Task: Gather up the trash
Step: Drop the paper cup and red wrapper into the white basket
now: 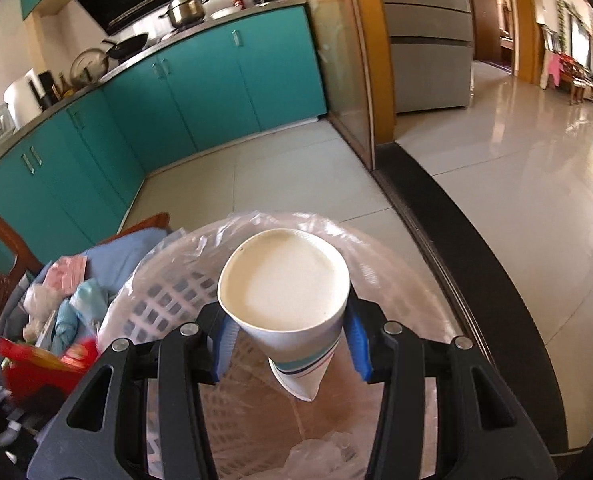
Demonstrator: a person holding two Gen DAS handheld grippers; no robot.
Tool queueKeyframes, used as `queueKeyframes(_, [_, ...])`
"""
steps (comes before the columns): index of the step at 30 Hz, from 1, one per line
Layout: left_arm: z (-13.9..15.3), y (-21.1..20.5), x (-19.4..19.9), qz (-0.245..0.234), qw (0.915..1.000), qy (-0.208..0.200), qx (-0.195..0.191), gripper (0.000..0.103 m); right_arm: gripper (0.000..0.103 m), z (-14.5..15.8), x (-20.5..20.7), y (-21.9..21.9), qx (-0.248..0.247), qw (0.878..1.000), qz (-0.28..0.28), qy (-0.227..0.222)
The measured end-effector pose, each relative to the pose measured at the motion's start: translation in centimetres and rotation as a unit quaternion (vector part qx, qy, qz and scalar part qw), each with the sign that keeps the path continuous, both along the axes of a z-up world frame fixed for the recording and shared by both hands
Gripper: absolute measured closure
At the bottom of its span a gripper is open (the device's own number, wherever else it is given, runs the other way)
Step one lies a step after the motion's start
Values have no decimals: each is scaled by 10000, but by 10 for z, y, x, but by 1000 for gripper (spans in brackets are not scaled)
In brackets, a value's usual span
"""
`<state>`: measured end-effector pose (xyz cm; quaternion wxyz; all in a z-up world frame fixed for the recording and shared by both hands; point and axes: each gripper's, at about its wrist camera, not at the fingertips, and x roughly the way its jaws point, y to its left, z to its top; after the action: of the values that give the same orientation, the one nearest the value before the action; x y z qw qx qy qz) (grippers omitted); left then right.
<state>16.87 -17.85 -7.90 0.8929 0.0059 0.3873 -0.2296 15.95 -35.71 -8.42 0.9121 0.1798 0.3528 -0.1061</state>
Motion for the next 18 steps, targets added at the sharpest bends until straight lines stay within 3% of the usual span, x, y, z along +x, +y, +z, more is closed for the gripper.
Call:
queueKeyframes(5, [-7, -15, 6, 42, 9996, -40, 272, 40, 56, -1, 0, -4, 64, 10000, -40, 27])
queueKeyframes(7, [-5, -7, 4, 156, 9992, -135, 332, 37, 54, 0, 2, -2, 42, 10000, -25, 31])
queueKeyframes(9, [-1, 6, 1, 362, 9983, -228, 396, 35, 44, 1, 2, 1, 6, 10000, -30, -8])
queueKeyframes(13, [9, 50, -10, 921, 9937, -450, 449, 30, 41, 8, 2, 7, -47, 9998, 6, -173])
queueKeyframes(16, [17, 91, -19, 1476, 9851, -635, 607, 28, 41, 16, -1, 17, 127, 9982, 234, -530])
queueKeyframes(18, [18, 125, -22, 2004, 9736, -713, 828, 26, 40, 24, -3, 36, 197, 9943, 667, -810])
